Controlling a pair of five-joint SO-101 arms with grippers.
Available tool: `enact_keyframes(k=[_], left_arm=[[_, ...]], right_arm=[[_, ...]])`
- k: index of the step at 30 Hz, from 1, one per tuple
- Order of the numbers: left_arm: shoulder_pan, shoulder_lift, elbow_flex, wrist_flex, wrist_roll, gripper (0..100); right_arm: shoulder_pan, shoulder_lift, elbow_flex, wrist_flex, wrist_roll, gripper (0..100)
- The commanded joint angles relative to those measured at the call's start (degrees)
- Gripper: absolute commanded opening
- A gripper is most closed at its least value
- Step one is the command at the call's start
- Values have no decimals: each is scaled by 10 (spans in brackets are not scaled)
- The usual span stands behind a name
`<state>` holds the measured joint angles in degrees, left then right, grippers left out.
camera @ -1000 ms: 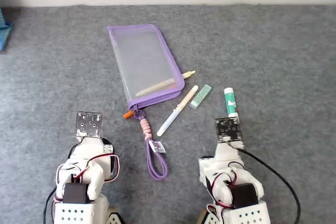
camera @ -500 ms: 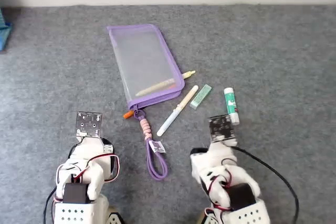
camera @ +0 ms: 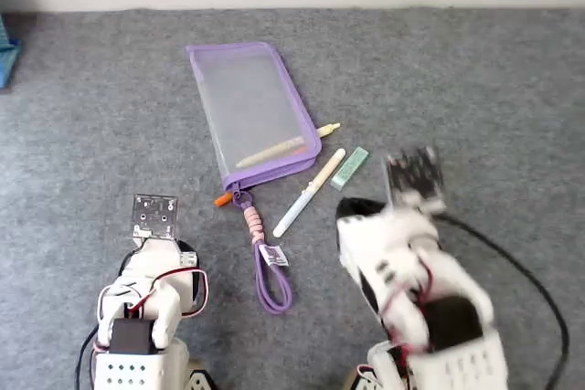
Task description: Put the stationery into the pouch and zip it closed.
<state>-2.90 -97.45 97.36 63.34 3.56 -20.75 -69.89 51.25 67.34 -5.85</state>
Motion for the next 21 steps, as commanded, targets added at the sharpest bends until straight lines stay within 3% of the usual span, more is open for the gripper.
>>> enact_keyframes(k=[1, 8, 11, 15, 21], left_arm=[[2, -7, -5, -12, -1, 14], [2, -7, -5, -12, -1, 14], [2, -7, -5, -12, -1, 14], [2, -7, -5, -12, -1, 14], [2, -7, -5, -12, -1, 14]], right_arm=[[-17, 187, -110, -5, 34, 9], [-26, 458, -187, -87, 145, 12], [-40, 536, -212, -119, 137, 12], [-73, 621, -301, -77, 134, 17], [-108, 771, -453, 8, 92, 172]])
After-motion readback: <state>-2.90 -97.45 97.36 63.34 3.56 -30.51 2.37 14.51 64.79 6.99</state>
